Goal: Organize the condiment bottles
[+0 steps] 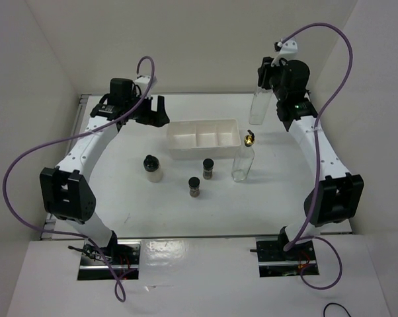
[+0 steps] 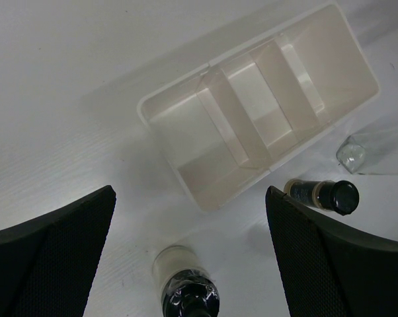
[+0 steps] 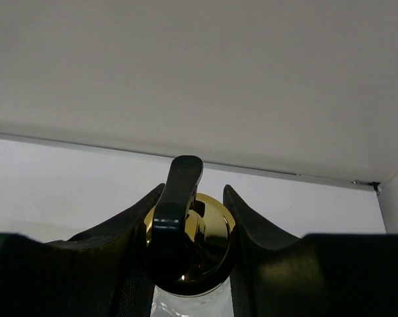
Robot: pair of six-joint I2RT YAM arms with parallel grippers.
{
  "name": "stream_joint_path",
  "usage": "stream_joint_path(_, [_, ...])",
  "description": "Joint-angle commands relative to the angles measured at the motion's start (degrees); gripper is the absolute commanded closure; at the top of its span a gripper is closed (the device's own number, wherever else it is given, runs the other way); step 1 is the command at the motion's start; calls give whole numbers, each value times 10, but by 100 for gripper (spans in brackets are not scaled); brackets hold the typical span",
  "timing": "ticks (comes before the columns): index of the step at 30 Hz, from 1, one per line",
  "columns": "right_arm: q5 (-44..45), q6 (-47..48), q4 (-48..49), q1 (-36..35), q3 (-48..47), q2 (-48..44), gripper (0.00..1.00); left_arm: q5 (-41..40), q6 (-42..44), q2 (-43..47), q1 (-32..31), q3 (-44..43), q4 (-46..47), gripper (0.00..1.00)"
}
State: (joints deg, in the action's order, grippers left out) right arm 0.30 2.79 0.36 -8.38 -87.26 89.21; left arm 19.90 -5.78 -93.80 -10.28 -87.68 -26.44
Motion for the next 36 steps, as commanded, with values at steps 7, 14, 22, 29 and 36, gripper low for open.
stream_joint_path(7, [-35,-13,49,-53,-80,35,100,23,6,-24,-2,-36,22,0])
stream_joint_path(14, [-41,-19,49,-71,-105,61,100,18,6,-30,-2,-36,22,0])
stream_joint_path(22, [-41,-25,49,-94,-110,77,100,0,6,-30,-2,-36,22,0])
stream_joint_path(29, [-21,-14,43,-116,-97,83,100,-11,6,-24,-2,-31,22,0])
stream_joint_path(36, [-9,-27,68,-116,-65,83,100,-16,11,-19,-2,-26,22,0])
